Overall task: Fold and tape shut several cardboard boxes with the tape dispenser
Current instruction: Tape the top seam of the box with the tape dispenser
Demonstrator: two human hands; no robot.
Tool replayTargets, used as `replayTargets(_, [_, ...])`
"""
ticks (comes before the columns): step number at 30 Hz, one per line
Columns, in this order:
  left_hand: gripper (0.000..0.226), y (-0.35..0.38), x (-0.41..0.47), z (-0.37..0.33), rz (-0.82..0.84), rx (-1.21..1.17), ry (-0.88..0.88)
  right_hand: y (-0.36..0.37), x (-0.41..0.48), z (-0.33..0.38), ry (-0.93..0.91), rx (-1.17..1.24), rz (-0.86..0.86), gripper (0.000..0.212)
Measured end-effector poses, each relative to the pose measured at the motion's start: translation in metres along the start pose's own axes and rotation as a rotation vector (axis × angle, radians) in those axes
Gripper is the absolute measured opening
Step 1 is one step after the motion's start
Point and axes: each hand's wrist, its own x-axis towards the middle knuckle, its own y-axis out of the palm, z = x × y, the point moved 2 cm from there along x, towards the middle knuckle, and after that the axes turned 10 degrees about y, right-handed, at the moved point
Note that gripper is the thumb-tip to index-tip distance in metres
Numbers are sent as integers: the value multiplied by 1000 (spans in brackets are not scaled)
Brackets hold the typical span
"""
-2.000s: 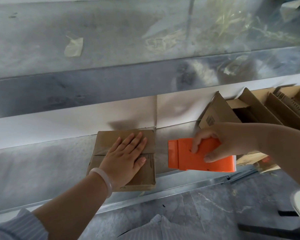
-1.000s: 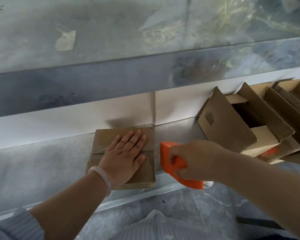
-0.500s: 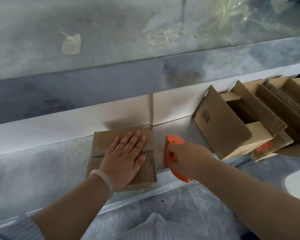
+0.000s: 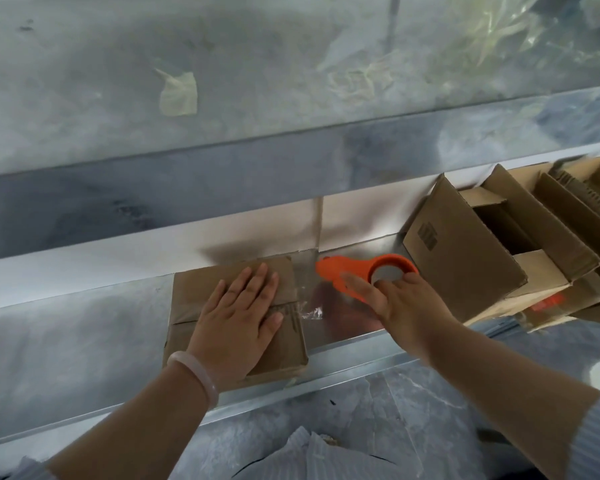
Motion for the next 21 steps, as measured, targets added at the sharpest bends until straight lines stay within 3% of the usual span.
replayTargets(8, [66,-3,-7,6,15,-15,-34,29,5,19,63,27,-10,93])
replayTargets(13, [67,-6,-11,9,3,-46,-64,49,-14,33,-12,10,164,98])
replayTargets(18, [68,-7,-10,9,-1,-69,-86,50,-5,45,7,96,122,73])
replayTargets(21, [70,-9,-10,10,-12,-99,-93,42,-3,47,41,114,175,80])
